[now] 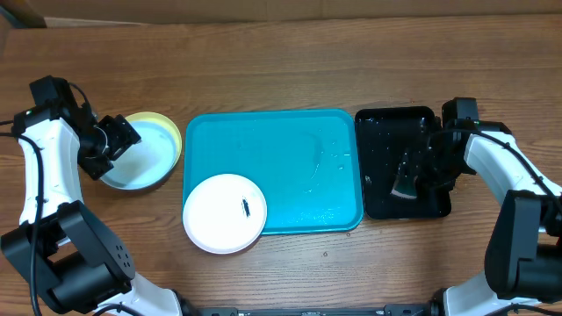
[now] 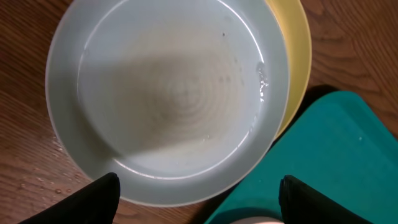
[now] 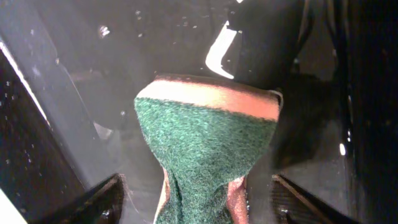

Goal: Clean dirty plates on tray and stack at the side

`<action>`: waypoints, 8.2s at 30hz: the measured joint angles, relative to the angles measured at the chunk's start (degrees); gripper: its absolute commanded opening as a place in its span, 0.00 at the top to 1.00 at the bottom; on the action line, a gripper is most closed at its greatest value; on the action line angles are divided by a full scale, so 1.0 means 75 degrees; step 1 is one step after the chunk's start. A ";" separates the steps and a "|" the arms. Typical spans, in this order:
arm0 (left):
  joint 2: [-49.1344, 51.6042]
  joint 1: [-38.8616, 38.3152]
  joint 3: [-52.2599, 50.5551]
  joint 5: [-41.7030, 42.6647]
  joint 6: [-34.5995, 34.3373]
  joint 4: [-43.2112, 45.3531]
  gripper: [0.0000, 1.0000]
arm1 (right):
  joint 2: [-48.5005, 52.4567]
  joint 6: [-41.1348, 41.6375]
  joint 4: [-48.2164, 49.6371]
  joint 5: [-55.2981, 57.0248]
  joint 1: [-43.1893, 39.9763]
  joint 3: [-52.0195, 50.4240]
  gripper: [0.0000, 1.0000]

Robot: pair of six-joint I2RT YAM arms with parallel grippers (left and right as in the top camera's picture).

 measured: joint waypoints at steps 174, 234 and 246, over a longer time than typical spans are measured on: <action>-0.3544 -0.2384 -0.5718 -0.0157 -0.0799 0.0574 0.96 | 0.0003 -0.0239 -0.0898 0.1553 0.0723 0.2264 0.00; -0.0560 -0.4852 -0.1320 -0.0644 0.0463 0.1358 0.71 | 0.0003 -0.0239 -0.0901 0.1556 0.0723 0.2264 0.00; 0.0670 -0.4852 -0.1411 -0.0248 0.0580 0.1577 0.72 | 0.0003 -0.0242 -0.0898 0.1553 0.0723 0.2264 0.00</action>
